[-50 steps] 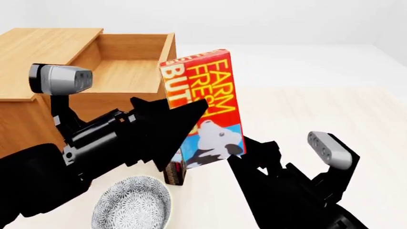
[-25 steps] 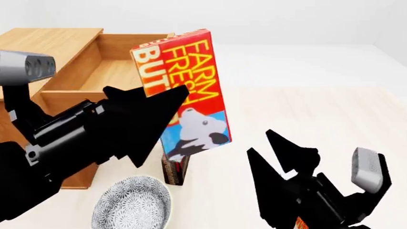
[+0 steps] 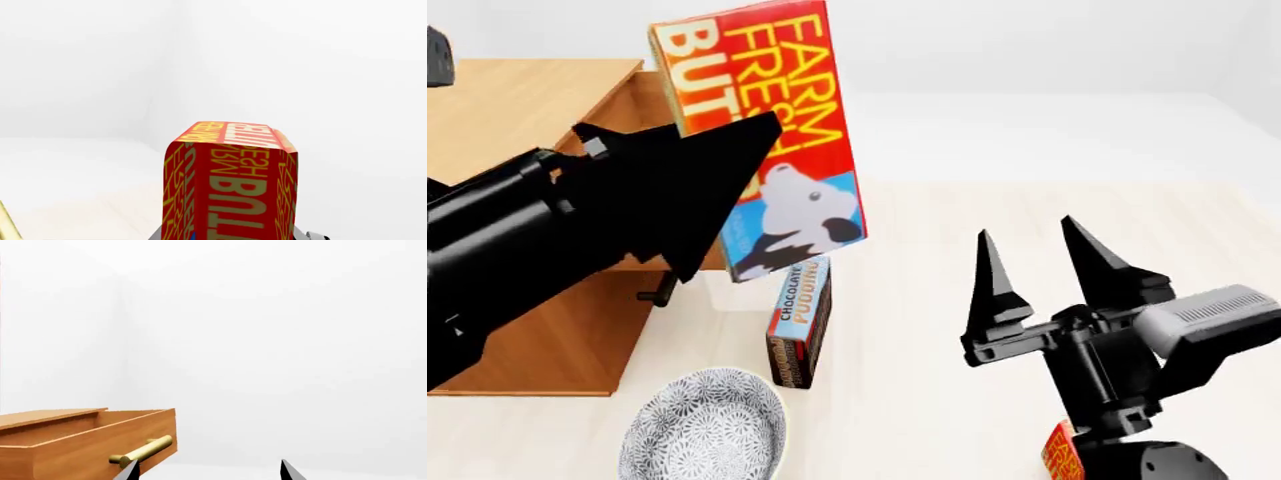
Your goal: Put the butter at the front in the top drawer of the cabinet and close it.
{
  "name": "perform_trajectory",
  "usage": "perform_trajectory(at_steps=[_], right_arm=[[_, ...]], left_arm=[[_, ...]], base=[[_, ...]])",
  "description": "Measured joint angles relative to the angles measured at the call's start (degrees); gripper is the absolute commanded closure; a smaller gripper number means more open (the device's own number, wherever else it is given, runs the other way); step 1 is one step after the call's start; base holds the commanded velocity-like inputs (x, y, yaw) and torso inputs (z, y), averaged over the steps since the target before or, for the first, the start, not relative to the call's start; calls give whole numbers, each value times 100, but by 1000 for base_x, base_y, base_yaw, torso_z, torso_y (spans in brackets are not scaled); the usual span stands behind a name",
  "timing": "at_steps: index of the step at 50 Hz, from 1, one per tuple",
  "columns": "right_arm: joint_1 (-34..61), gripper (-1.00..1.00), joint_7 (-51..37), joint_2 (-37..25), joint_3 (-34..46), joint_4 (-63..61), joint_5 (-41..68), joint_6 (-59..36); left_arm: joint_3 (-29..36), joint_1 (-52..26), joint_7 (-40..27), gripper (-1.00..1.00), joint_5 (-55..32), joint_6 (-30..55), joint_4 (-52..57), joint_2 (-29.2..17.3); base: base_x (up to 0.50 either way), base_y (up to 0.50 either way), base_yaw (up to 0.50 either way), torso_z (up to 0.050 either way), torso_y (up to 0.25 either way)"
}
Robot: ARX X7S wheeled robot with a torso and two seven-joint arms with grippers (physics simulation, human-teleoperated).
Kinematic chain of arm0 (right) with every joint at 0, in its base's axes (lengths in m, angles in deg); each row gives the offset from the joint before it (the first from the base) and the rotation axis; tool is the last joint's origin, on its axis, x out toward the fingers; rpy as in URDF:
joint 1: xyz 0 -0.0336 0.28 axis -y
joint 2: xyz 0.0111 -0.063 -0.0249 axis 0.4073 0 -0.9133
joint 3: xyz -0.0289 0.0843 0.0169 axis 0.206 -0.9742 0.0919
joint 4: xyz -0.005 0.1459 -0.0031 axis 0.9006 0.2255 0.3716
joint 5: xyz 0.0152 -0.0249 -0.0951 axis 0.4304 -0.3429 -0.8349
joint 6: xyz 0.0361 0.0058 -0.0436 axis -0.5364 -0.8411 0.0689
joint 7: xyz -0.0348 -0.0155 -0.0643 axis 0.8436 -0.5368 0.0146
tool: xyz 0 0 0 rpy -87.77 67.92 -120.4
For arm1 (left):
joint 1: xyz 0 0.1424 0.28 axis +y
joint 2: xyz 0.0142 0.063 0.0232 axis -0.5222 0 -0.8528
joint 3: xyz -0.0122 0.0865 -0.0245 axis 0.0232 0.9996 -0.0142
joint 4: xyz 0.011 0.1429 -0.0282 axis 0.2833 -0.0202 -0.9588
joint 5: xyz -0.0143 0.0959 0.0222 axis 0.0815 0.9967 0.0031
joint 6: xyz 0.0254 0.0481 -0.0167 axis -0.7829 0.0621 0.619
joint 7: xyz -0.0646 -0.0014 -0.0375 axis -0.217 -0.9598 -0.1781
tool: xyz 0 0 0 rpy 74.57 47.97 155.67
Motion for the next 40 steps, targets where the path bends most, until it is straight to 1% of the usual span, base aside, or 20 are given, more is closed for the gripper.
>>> perform_trajectory(at_steps=[10, 18, 25, 34, 40], right_arm=[[356, -100, -436, 144, 292, 170, -702, -31], [505, -100, -608, 210, 431, 288, -974, 7], [564, -100, -681, 233, 530, 379, -1128, 85], [607, -100, -720, 229, 629, 457, -1235, 152], [631, -100, -720, 219, 676, 523, -1260, 200]], left_arm=[[320, -793, -593, 100, -240, 232, -224, -157], [687, -1578, -1174, 100, -391, 516, -544, -259], [1074, -2160, -1642, 100, -370, 795, -932, -260], [1534, -2865, -1921, 100, -115, 1219, -1539, -168], [1868, -3388, -1962, 100, 188, 1532, -2105, 2]], base=[[0, 0, 0, 0, 1], [0, 0, 0, 1, 1], [0, 0, 0, 0, 1], [0, 0, 0, 0, 1], [0, 0, 0, 2, 2]])
